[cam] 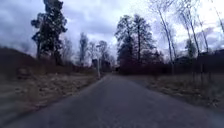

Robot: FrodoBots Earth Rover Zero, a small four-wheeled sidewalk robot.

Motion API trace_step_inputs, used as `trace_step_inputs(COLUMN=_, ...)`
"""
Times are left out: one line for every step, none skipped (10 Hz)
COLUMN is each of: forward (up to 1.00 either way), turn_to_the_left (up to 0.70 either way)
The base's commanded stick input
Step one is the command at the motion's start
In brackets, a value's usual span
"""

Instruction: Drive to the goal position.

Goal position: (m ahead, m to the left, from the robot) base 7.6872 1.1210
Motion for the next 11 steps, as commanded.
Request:
trace_step_inputs(forward=0.5, turn_to_the_left=0.0)
trace_step_inputs(forward=0.5, turn_to_the_left=0.0)
trace_step_inputs(forward=0.5, turn_to_the_left=0.0)
trace_step_inputs(forward=0.5, turn_to_the_left=0.0)
trace_step_inputs(forward=0.5, turn_to_the_left=0.0)
trace_step_inputs(forward=0.5, turn_to_the_left=0.0)
trace_step_inputs(forward=0.5, turn_to_the_left=0.0)
trace_step_inputs(forward=0.5, turn_to_the_left=0.0)
trace_step_inputs(forward=0.5, turn_to_the_left=0.0)
trace_step_inputs(forward=0.5, turn_to_the_left=0.0)
trace_step_inputs(forward=0.5, turn_to_the_left=0.0)
